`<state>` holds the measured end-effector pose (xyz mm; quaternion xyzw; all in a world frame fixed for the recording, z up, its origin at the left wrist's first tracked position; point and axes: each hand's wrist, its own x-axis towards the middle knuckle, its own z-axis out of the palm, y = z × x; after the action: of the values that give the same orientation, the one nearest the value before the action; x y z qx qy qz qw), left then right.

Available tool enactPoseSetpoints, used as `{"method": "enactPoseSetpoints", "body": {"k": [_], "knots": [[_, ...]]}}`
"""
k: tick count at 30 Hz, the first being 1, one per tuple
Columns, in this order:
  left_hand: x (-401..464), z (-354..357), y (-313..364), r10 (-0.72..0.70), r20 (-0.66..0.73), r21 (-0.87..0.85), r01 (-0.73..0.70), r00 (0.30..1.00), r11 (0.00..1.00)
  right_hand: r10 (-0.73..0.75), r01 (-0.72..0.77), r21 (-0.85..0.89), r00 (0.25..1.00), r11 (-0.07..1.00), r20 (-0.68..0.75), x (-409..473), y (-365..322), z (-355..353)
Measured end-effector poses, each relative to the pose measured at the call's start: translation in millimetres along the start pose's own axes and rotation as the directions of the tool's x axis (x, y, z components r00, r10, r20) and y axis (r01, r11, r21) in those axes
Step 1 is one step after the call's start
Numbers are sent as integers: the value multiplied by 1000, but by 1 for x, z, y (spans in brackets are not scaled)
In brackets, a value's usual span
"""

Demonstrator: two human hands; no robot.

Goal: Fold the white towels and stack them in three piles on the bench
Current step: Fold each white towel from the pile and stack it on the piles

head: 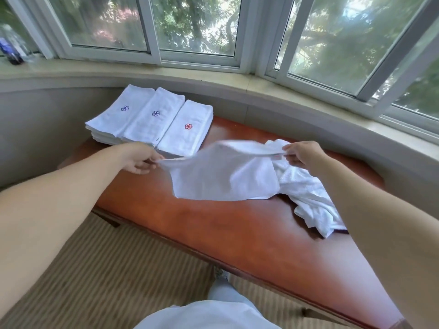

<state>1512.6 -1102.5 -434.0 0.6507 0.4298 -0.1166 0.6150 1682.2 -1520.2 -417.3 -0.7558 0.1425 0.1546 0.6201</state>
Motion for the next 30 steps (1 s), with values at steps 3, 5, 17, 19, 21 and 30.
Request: {"method": "enactPoseSetpoints", "body": {"k": [3, 5, 17, 19, 21, 30], "knots": [[3, -4, 7, 114, -34, -266, -119, 993, 957, -15, 20, 179, 999, 984, -28, 5, -3, -7], [3, -2, 2, 57, -9, -142, -58, 998, 988, 33, -32, 75, 999, 997, -11, 6, 2, -9], [13, 0, -8, 152, -48, -134, -157, 987, 978, 10, -8, 120, 1000, 993, -10, 11, 19, -13], [12, -2, -9, 162, -37, -130, -165, 986, 978, -30, 29, 126, 1000, 992, 5, 11, 21, -17], [12, -5, -11, 192, -13, -130, -192, 981, 973, -86, 83, 79, 995, 993, 44, 10, 24, -19], [16, -11, -37, 314, 81, 610, -296, 946, 735, -149, 214, -666, 977, 715, 155, 16, 51, -36]]}}
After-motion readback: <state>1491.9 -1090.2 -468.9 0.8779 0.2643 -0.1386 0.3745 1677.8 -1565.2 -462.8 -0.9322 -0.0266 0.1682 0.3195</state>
